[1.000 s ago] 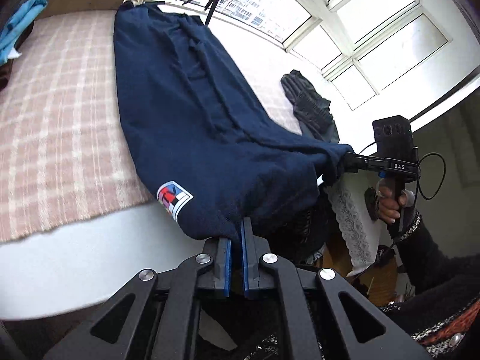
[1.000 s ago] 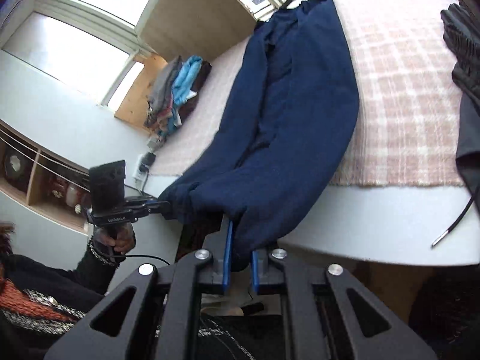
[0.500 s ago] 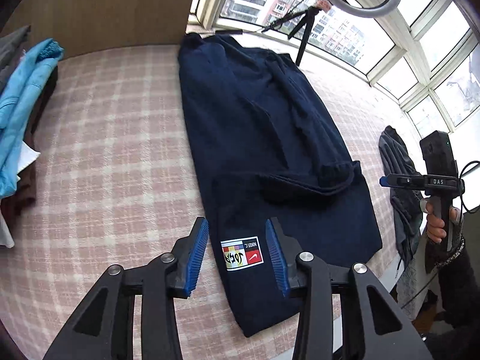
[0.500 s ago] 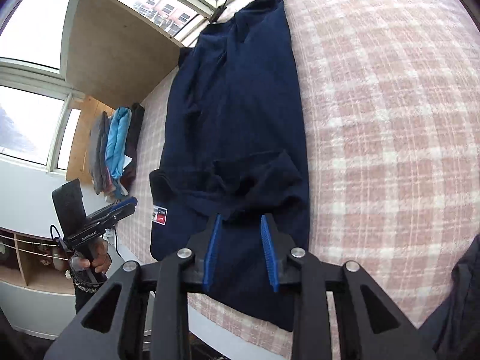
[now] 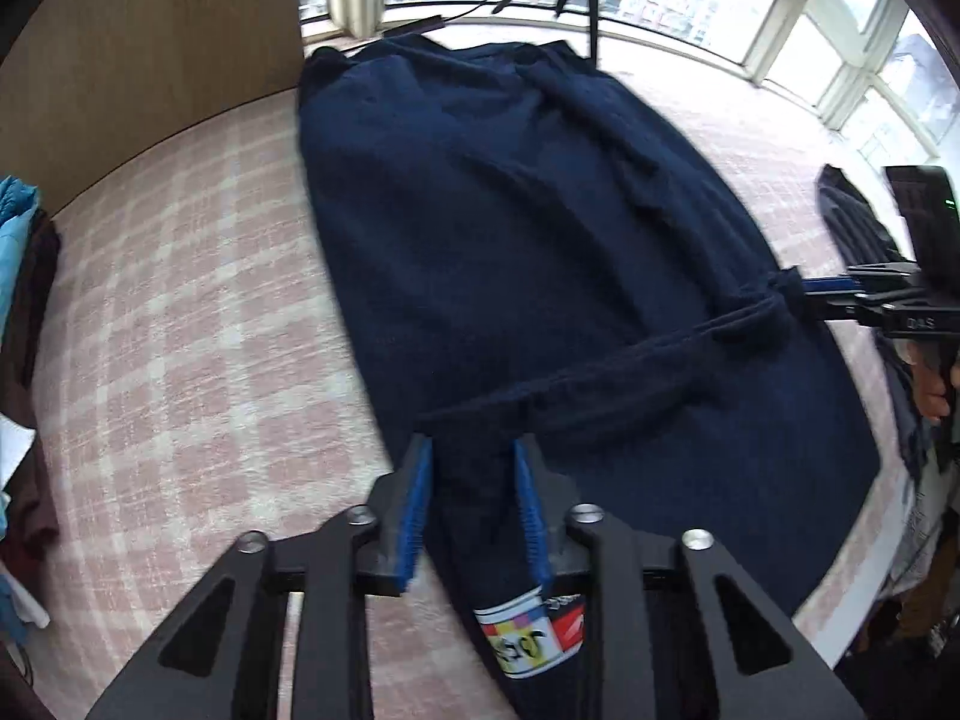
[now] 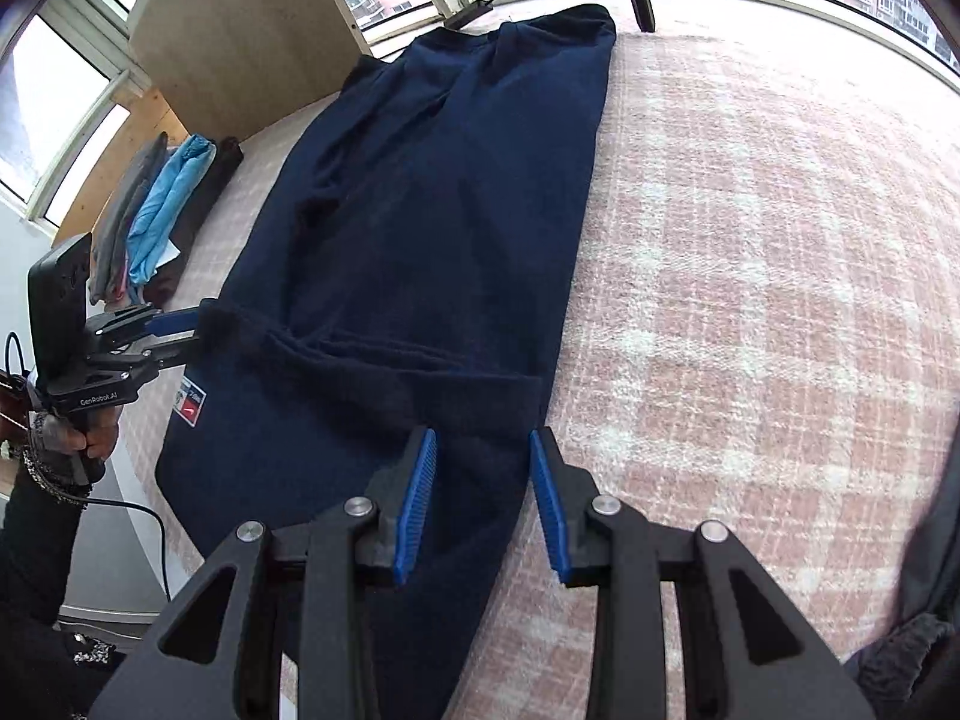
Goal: Fold clothes
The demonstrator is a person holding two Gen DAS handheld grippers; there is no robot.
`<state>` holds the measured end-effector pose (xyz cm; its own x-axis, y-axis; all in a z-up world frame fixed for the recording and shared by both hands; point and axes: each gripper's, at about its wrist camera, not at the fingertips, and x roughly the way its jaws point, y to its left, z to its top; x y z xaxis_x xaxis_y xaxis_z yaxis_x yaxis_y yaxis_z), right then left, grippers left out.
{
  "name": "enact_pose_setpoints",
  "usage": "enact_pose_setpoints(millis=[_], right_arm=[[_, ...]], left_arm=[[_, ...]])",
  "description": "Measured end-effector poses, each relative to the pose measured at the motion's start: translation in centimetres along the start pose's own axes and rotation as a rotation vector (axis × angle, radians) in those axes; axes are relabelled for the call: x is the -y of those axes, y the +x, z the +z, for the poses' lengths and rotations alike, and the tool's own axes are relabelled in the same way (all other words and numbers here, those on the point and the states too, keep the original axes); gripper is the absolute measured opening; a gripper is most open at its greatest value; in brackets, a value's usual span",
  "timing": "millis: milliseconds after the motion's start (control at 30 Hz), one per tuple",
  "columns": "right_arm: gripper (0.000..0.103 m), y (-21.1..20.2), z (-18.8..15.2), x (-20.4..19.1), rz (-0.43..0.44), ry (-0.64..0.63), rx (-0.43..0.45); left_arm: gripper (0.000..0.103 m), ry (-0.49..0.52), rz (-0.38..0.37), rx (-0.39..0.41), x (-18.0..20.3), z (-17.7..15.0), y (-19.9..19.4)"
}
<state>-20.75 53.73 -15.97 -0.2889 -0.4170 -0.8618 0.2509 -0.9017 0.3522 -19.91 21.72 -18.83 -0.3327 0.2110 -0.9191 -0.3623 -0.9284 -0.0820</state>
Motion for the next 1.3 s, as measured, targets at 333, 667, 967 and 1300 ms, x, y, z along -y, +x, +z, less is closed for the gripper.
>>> enact_pose_setpoints(millis=[333,667,967,1300], right_arm=[[0.032,-0.7,-0.1,-0.4,-0.043,0.003,0.045],[0.025,-3.3,-0.8,-2.8,-0.159,-0.033,0.135],[0.025,-0.6,-2.3,-5.4,-0.100,-0.072,0.042],[0.025,-14.9,4.4,-5.0,-0.051,-0.005,0.274]], left_arm=[[0.005,0.033,-0.125,0.068,-0.1,-0.8,-1.2],[0.019,-0.102,-0.215,0.150,-3.6,-1.5,-5.4],[0.026,0.052,-0.175,0.001,-0.2,-0.4,-0.7],[0.031,-0.006,-0.130,0.241,-6.4,8.7,-12.1]])
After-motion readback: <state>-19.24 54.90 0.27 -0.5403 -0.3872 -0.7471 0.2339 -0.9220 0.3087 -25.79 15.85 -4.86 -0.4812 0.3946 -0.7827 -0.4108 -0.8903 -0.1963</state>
